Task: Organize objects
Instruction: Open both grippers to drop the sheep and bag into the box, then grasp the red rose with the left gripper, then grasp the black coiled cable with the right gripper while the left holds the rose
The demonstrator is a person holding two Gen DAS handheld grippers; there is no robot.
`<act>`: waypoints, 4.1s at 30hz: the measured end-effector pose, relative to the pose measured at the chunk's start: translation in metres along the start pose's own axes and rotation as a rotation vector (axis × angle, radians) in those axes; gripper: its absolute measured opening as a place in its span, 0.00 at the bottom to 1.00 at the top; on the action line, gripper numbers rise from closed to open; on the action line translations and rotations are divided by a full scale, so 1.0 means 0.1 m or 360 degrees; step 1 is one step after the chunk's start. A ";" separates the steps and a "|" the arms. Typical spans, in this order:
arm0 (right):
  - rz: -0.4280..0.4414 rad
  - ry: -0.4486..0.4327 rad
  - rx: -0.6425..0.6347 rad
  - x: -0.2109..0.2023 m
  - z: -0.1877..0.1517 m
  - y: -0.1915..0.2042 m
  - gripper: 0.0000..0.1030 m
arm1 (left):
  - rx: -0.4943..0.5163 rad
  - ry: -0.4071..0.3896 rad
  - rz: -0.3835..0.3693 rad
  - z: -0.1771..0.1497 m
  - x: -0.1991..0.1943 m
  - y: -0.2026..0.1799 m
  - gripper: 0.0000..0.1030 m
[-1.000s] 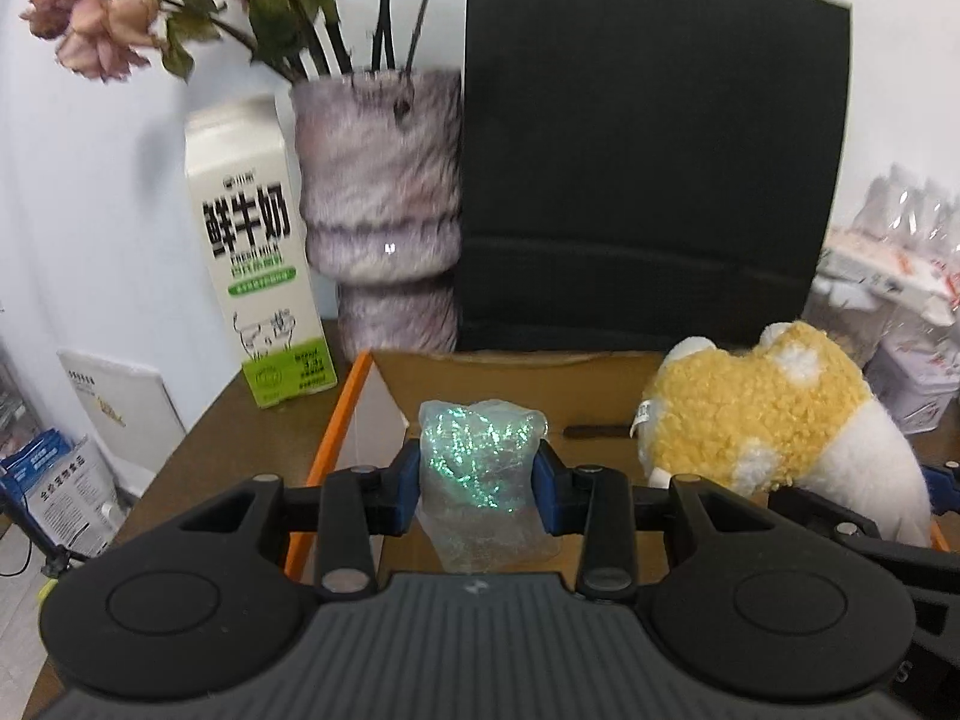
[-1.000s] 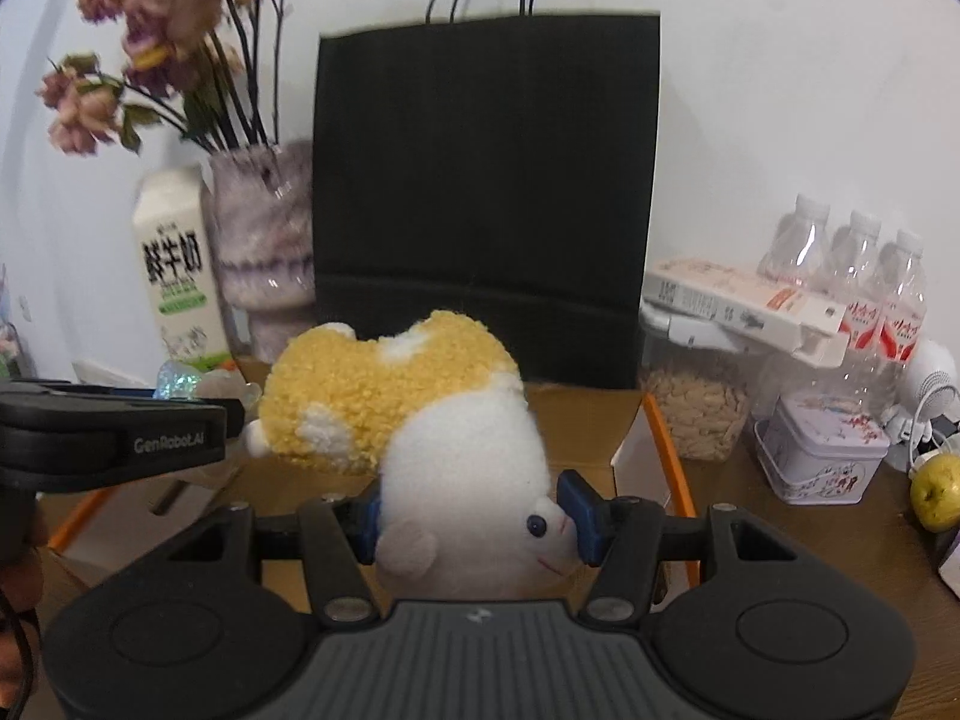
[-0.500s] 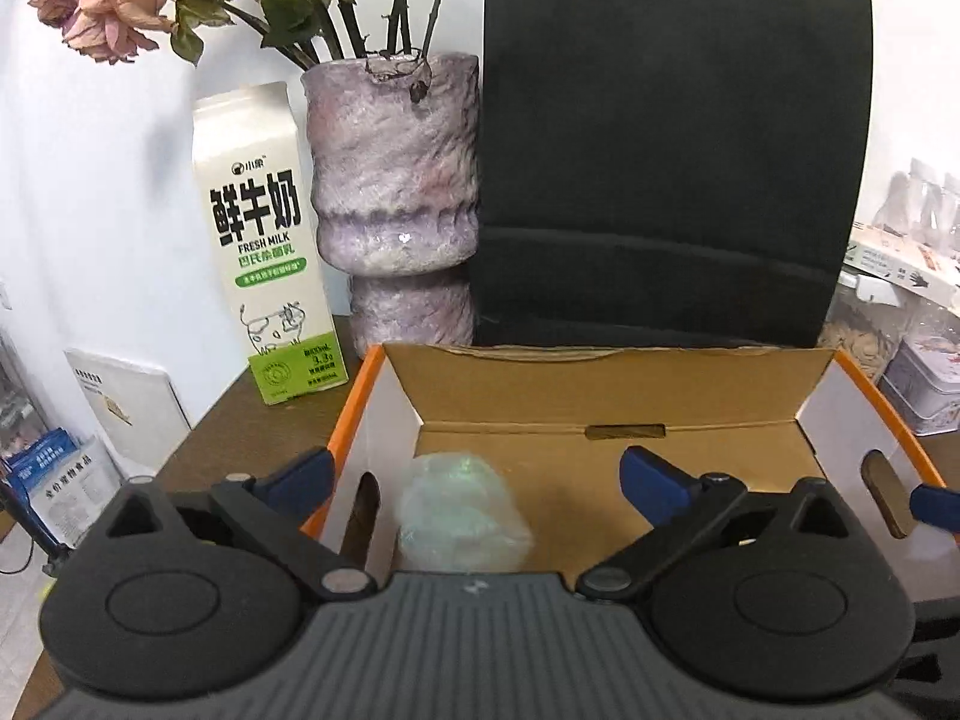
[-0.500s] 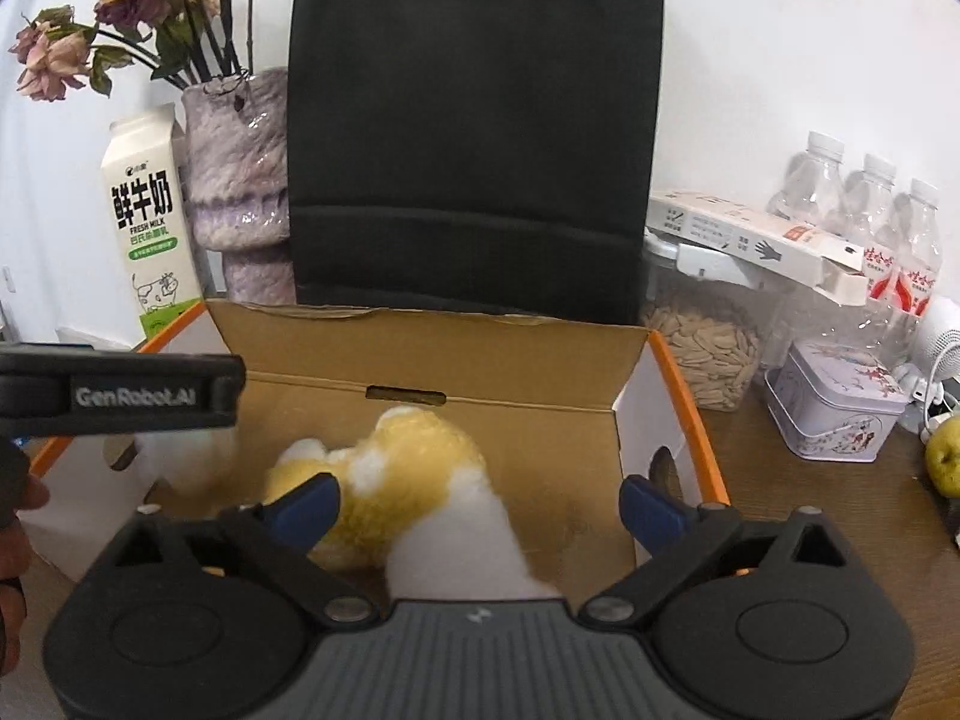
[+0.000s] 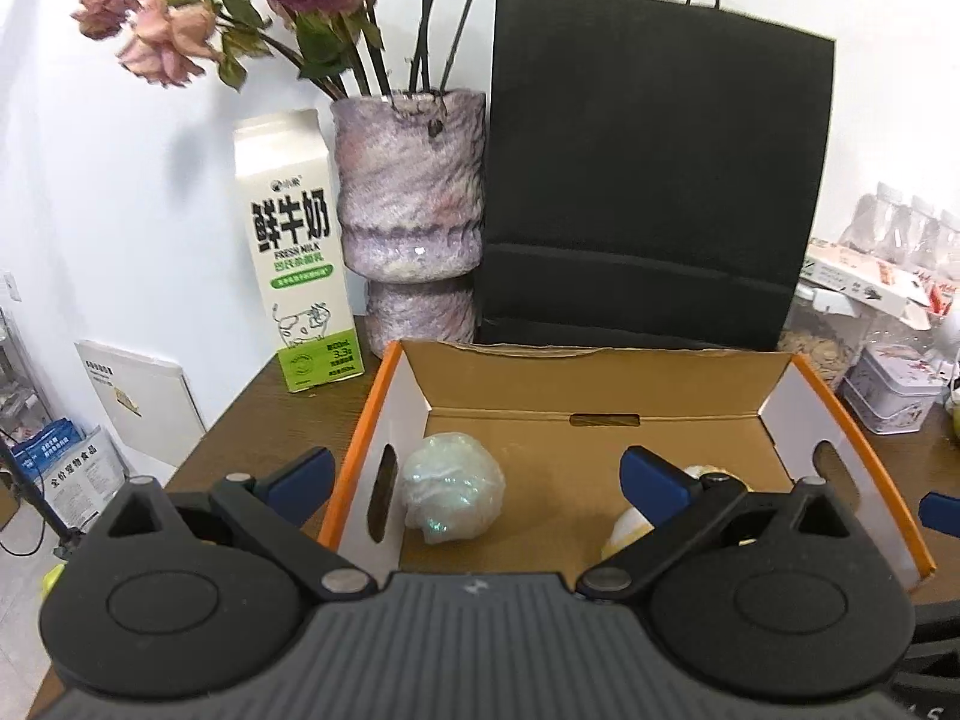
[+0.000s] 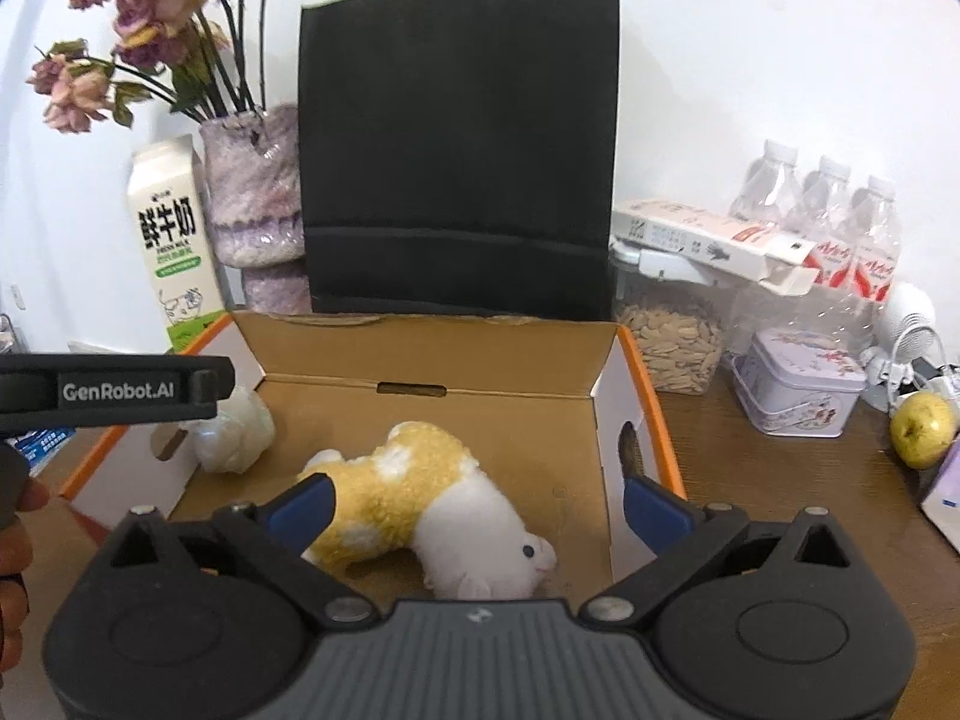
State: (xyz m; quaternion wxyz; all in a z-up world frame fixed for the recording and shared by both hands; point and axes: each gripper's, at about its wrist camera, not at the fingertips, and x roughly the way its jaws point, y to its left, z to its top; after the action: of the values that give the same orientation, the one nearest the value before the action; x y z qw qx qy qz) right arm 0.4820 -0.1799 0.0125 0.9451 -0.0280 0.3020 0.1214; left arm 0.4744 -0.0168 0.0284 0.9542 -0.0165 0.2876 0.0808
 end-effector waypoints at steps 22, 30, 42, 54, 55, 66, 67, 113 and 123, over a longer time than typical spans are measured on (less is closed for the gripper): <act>0.0031 -0.0166 -0.0033 -1.40 -0.29 0.25 1.00 | -0.0036 -0.0111 -0.0020 -0.38 -1.28 0.28 1.00; 0.0052 -0.0204 -0.0029 -1.78 -0.55 0.32 1.00 | -0.0050 -0.0134 -0.0044 -0.70 -1.65 0.45 1.00; 0.0056 -0.0236 -0.0050 -2.20 -1.03 0.32 1.00 | -0.0069 -0.0164 -0.0069 -1.10 -2.04 0.73 1.00; 0.0056 -0.0225 -0.0030 -2.44 -1.56 0.20 1.00 | -0.0082 -0.0134 -0.0076 -1.51 -2.22 0.98 1.00; 0.0052 -0.0223 -0.0027 -2.46 -1.60 0.19 1.00 | -0.0086 -0.0125 -0.0076 -1.55 -2.23 1.00 1.00; 0.0024 -0.0217 -0.0025 -2.67 -1.96 0.02 1.00 | -0.0127 -0.0073 -0.0090 -1.83 -2.33 1.14 1.00; 0.0024 -0.0219 -0.0023 -2.69 -1.99 0.01 1.00 | -0.0120 -0.0072 -0.0093 -1.86 -2.35 1.14 1.00; -0.0019 -0.0270 -0.0219 -2.48 -2.37 0.52 1.00 | 0.0105 -0.0092 -0.0164 -2.53 -2.04 1.07 0.43; -0.0210 -0.0295 -0.0444 -2.18 -2.33 1.01 1.00 | 0.0093 -0.0132 -0.0258 -2.51 -2.03 1.20 0.42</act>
State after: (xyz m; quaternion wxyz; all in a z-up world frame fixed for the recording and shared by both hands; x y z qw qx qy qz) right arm 0.1537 -0.1579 -0.0499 0.9617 -0.1674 0.1915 0.1021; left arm 0.1512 0.0525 -0.0674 0.9688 -0.0084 0.2478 -0.0044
